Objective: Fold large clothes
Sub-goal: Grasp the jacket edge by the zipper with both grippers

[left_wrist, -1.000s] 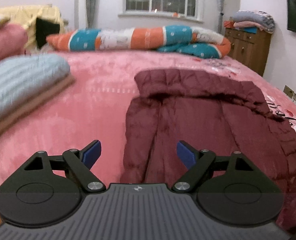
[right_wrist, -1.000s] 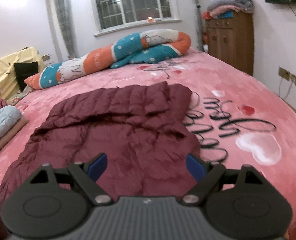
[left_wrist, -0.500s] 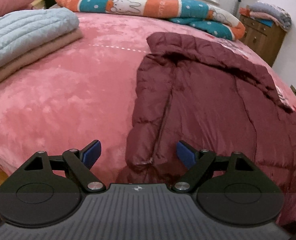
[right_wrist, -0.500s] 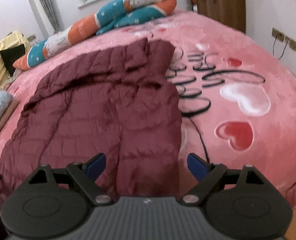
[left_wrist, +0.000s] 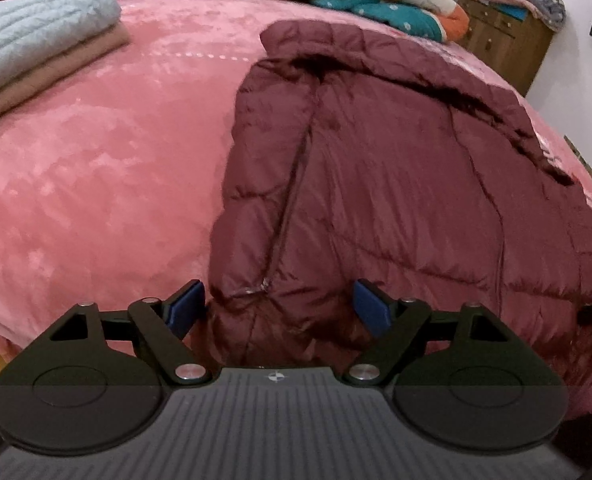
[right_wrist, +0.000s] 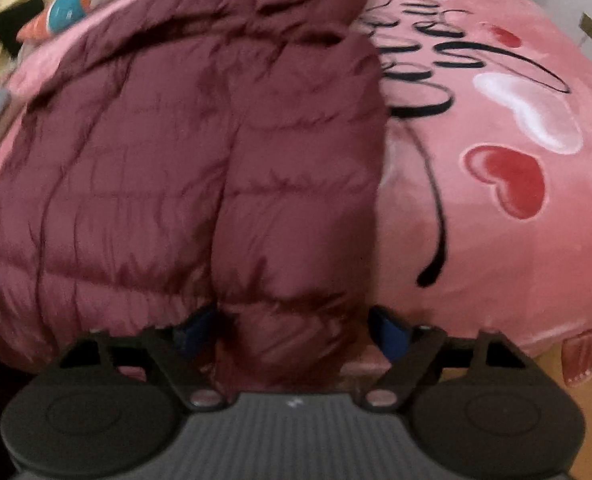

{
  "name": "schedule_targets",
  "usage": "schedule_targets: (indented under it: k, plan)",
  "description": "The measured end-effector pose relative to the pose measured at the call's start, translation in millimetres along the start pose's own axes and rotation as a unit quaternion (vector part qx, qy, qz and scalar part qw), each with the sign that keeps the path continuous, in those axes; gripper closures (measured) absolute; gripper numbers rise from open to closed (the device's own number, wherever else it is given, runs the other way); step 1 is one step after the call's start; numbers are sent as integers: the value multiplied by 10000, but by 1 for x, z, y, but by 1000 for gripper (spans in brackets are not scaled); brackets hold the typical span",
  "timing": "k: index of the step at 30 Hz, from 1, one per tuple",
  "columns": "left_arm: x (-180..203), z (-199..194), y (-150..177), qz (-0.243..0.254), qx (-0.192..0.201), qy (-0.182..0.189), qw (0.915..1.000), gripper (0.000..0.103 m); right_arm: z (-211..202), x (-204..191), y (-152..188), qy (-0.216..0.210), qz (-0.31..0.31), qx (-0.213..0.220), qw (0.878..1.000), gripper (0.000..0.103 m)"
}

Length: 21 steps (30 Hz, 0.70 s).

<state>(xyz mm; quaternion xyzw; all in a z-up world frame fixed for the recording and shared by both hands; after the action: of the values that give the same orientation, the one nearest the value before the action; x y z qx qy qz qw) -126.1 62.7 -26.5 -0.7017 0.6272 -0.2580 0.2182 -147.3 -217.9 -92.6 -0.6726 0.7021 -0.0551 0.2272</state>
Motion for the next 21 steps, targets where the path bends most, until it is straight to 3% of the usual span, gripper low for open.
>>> schedule_targets:
  k: [4,7,12,17,21]
  plan:
    - [4,6,1,45,-55,46,10000,13,9,-7,8,-14,-273,-250,9993,43]
    - [8,4,2,88,-48,114,9999,28,12,-9,11,-72,-361,-332,9988,55]
    - [13,0,2,74,70,294,9995,62,10,-14,11,-258,-468,-198,9984,83]
    - [16,-9,-6,-18,261,491,9985,82,-8,-17,7,-667,-445,222,9965,93]
    - [19,-26,-14,-145,530,703,9960,88,-33,-22,6,-1317,-300,674,9885,95]
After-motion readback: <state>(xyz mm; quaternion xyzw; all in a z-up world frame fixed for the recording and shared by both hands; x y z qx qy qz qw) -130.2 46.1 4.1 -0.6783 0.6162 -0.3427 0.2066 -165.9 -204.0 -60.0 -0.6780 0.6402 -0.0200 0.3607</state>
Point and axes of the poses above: each gripper's, at about its wrist camera, not at the fingertips, and z roughly the way its jaws point, x to its right, y to its underside, the point moved 9 cm from there along z, roughly the way its jaws point, and after that the axes turned 4 degrees about -y, right-handed, at the moved point
